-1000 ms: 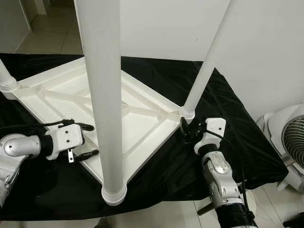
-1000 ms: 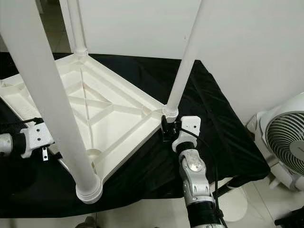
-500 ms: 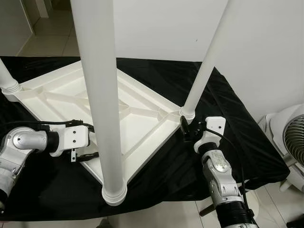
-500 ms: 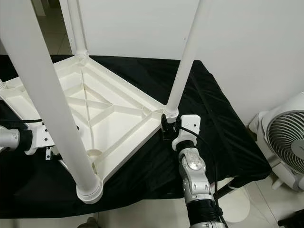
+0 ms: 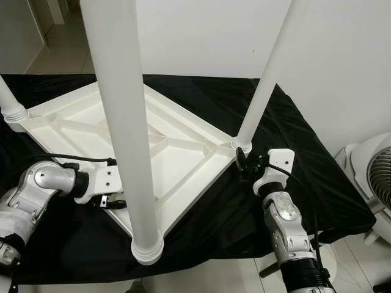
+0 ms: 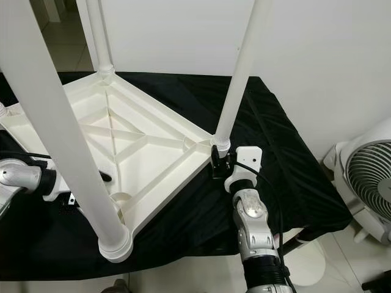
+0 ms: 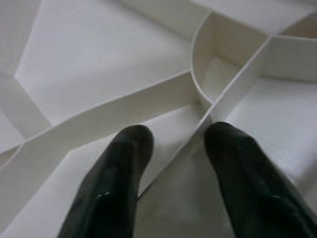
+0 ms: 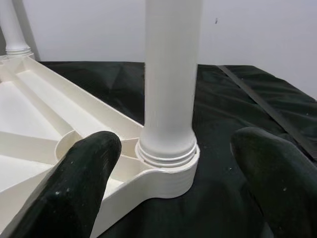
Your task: Building children table
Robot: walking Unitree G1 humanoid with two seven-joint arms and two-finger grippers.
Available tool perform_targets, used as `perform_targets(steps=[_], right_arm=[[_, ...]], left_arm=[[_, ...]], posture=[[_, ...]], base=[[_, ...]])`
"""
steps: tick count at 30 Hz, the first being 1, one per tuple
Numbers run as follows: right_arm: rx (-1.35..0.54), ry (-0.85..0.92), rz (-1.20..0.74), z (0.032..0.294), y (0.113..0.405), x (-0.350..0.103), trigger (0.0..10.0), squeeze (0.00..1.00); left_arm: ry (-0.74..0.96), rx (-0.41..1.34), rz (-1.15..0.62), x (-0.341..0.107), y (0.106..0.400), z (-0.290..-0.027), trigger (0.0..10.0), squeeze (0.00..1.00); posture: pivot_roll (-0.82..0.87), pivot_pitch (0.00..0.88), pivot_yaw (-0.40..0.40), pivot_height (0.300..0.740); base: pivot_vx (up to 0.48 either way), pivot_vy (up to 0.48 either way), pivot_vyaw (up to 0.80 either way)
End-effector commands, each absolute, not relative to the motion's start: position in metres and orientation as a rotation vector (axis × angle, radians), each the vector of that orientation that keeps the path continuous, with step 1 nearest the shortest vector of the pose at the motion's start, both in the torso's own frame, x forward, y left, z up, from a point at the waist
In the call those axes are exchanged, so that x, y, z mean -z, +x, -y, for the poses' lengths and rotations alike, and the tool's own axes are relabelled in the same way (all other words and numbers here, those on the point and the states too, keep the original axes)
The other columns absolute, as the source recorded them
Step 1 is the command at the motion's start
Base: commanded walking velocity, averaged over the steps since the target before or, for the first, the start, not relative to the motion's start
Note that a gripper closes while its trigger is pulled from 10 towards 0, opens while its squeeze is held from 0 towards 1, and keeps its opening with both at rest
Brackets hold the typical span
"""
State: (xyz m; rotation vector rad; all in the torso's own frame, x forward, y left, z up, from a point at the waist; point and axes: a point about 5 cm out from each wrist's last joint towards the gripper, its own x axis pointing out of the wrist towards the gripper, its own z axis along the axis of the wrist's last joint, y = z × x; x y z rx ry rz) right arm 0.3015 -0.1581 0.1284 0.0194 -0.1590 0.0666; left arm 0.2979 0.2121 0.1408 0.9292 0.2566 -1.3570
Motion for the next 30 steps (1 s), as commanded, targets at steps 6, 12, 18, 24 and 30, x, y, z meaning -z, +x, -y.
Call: perform_targets(steps=[6, 12, 18, 24, 30], right_arm=[[-0.045, 0.013, 0.165, 0.163, 0.300, -0.129, 10.0, 0.00], [-0.043, 0.015, 0.162, 0.162, 0.299, -0.128, 10.0, 0.00], [-0.043, 0.018, 0.161, 0.162, 0.300, -0.128, 10.0, 0.00], [-0.042, 0.019, 0.161, 0.162, 0.300, -0.128, 10.0, 0.00], [-0.037, 0.022, 0.158, 0.162, 0.299, -0.127, 10.0, 0.00]], left_arm=[[0.887, 1.545, -0.414, -0.132, 0.289, -0.218, 0.0, 0.00], [0.868, 1.582, -0.407, -0.132, 0.286, -0.213, 0.0, 0.00], [0.844, 1.616, -0.405, -0.126, 0.281, -0.206, 0.0, 0.00], [0.835, 1.629, -0.384, -0.124, 0.280, -0.201, 8.6, 0.00], [0.882, 1.568, -0.343, -0.132, 0.295, -0.199, 10.0, 1.00]], posture=[[0.18, 0.035, -0.022, 0.740], [0.19, 0.036, -0.018, 0.740], [0.19, 0.038, -0.017, 0.740], [0.19, 0.040, -0.017, 0.740], [0.18, 0.041, -0.014, 0.740]], base=[[0.000, 0.000, 0.00], [0.000, 0.000, 0.00], [0.000, 0.000, 0.00], [0.000, 0.000, 0.00], [0.000, 0.000, 0.00]])
